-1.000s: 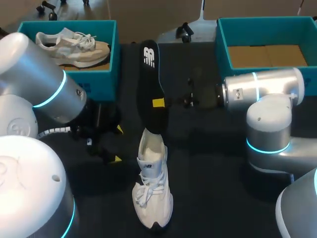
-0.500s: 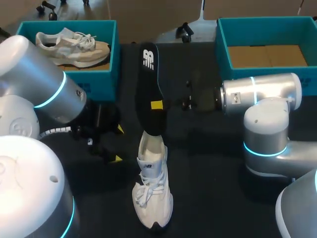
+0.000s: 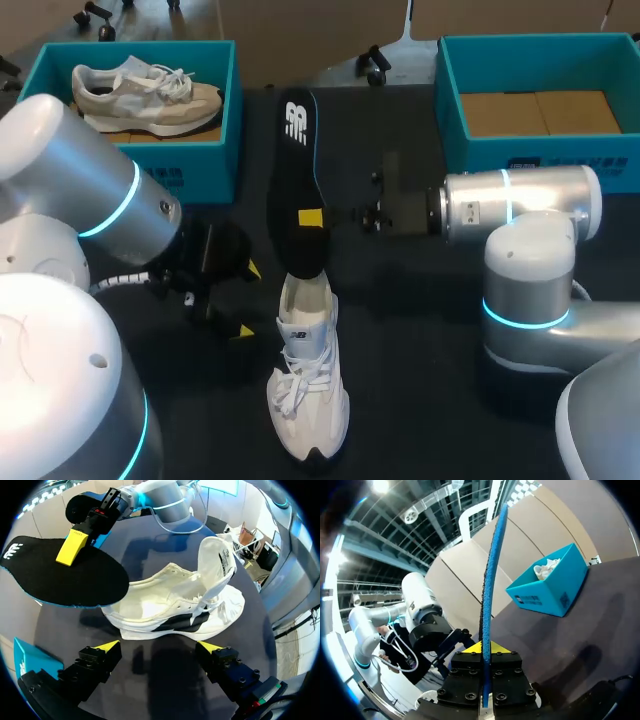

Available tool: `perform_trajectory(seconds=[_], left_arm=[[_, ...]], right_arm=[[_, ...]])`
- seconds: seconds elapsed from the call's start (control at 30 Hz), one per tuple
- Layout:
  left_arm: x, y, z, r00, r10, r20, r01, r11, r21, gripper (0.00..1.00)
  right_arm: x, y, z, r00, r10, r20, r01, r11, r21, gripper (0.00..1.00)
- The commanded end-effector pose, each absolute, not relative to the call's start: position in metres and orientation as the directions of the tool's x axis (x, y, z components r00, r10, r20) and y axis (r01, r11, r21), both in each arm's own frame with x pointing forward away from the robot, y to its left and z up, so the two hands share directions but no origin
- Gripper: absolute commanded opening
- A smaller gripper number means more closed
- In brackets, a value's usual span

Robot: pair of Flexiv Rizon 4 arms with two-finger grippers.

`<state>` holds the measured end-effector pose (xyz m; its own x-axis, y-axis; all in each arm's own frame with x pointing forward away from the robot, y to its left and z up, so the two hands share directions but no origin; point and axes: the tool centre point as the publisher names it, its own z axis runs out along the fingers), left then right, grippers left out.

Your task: Take the shoe out of the shoebox, open the shoe tongue, remove and reinsert the insole, then place the shoe into the shoebox

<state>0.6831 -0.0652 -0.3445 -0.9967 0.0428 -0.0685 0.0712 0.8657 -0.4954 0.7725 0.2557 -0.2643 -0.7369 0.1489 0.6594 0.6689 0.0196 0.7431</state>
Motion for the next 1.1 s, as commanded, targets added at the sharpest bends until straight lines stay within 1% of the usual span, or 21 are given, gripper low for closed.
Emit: perform_trajectory(seconds=[0.03,0.47,0.7,1.1], left_arm=[[0.68,-0.063,-0.349,-0.996,0.03,-0.079,0.065,0.866,-0.496,1.0],[0.678,-0.059,-0.347,-0.996,0.002,-0.089,0.048,0.857,-0.513,1.0],[0.678,-0.06,-0.346,-0.997,0.019,-0.078,0.057,0.856,-0.514,1.0],[0.678,-0.06,-0.346,-0.997,0.019,-0.078,0.057,0.856,-0.514,1.0]], right_arm=[[0.763,0.256,-0.266,-0.739,0.157,0.655,0.658,-0.037,0.752,0.0],[0.752,0.254,-0.264,-0.744,0.165,0.648,0.636,-0.126,0.762,0.0],[0.75,0.252,-0.265,-0.752,0.148,0.643,0.628,-0.136,0.766,0.0],[0.752,0.243,-0.28,-0.758,0.127,0.639,0.621,-0.157,0.768,0.0]])
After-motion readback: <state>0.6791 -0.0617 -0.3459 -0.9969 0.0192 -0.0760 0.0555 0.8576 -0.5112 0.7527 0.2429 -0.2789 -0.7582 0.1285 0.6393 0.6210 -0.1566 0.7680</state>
